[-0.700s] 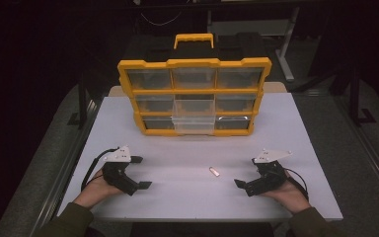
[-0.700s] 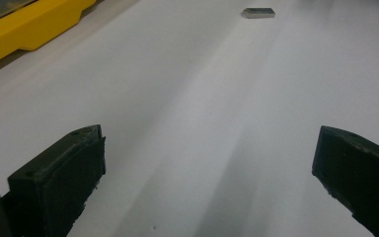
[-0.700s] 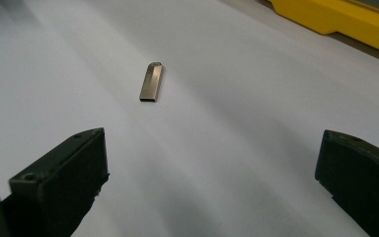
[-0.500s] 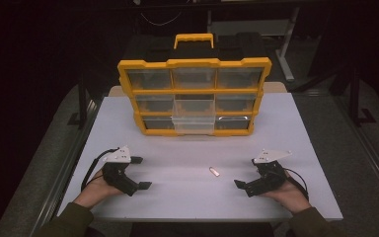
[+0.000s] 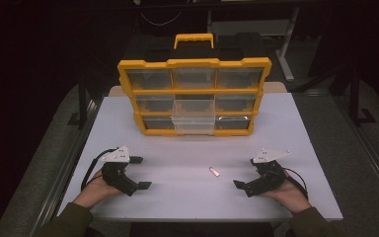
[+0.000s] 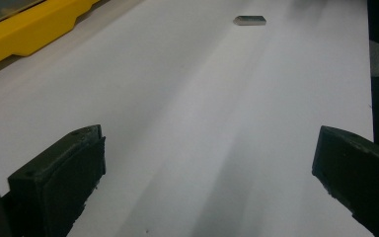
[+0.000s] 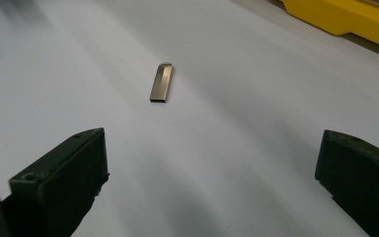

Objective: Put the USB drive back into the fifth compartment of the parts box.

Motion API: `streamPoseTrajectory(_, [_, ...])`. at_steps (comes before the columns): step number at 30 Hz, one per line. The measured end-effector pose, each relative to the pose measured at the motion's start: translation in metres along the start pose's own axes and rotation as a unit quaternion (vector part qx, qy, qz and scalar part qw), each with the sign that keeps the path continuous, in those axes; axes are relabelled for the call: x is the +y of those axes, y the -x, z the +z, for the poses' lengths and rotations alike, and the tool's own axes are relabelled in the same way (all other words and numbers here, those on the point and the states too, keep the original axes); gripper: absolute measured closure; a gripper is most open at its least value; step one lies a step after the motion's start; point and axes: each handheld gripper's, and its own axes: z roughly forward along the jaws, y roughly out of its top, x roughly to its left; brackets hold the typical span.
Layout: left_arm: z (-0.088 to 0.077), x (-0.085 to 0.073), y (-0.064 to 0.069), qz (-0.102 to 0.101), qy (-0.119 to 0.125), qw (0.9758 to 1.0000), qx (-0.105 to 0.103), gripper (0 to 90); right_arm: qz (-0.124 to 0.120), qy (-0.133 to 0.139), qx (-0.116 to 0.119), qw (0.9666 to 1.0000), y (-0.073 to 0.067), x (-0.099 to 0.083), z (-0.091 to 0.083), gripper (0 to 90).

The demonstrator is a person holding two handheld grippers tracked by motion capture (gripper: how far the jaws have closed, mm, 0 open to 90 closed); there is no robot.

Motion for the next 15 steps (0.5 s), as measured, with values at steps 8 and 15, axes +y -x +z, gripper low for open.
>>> streamPoseTrajectory(8, [-0.0002, 0.0001, -0.0003, -0.002, 0.003, 1.0, -0.001, 0.0, -0.005, 0.006, 0.011, 0.9999, 0.0001, 0.007, 0.0011, 0.0])
streamPoseTrajectory(15, [-0.0004, 0.0006, -0.0002, -0.002, 0.005, 1.0, 0.001, 0.0, -0.001, 0.01, 0.018, 0.9998, 0.0004, 0.009, 0.0016, 0.0])
